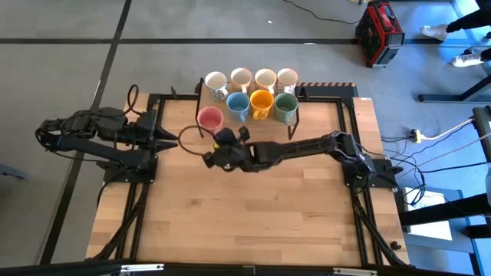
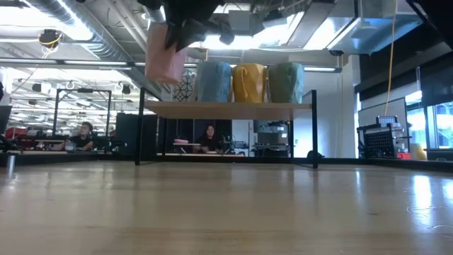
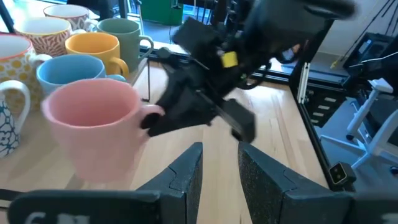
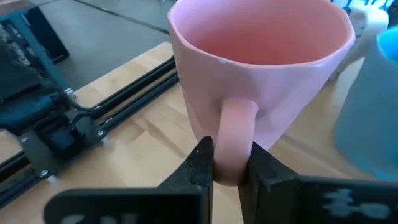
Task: Place coffee mugs
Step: Put the pink mug on the shelf
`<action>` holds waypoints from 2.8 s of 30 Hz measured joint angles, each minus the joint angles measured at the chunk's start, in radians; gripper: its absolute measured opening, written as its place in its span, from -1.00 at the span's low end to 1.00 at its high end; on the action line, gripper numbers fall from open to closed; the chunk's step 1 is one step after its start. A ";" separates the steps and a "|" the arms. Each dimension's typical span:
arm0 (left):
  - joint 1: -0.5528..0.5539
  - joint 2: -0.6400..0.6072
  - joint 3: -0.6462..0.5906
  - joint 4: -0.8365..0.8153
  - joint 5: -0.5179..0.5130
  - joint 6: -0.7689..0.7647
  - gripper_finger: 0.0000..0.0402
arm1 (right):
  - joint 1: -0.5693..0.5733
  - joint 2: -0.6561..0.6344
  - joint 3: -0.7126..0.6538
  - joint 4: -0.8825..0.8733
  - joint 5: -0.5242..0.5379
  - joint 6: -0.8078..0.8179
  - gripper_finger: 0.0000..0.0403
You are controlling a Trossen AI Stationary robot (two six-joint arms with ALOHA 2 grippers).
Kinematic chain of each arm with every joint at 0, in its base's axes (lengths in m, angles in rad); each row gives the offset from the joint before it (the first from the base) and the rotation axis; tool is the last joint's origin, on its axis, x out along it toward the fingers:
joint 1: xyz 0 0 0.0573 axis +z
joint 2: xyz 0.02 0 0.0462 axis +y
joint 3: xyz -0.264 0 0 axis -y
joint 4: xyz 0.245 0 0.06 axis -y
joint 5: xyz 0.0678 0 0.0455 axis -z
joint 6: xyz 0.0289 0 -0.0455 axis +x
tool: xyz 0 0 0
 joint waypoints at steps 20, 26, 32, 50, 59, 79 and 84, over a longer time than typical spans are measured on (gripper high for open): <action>0.000 0.000 0.000 0.001 -0.001 0.037 -0.52 | -0.120 0.094 0.084 -0.008 -0.032 -0.054 -0.89; 0.000 0.000 0.000 0.003 0.001 0.020 -0.52 | -0.126 0.105 0.084 0.018 -0.016 -0.055 -0.89; 0.000 0.000 0.000 0.003 0.003 0.018 -0.52 | -0.134 0.105 0.085 0.022 -0.017 -0.060 -0.89; 0.000 0.000 0.000 0.003 0.004 -0.010 -0.52 | -0.160 0.107 0.085 0.023 -0.088 -0.081 -0.85; 0.000 0.000 0.000 0.003 0.004 -0.011 -0.52 | -0.166 0.107 0.085 0.026 -0.079 -0.081 -0.78; 0.000 0.000 0.000 0.003 0.004 -0.011 -0.52 | -0.165 0.107 0.085 0.024 -0.080 -0.079 -0.77; 0.000 0.000 0.000 0.003 0.004 -0.011 -0.52 | -0.164 0.107 0.085 0.025 -0.077 -0.078 -0.61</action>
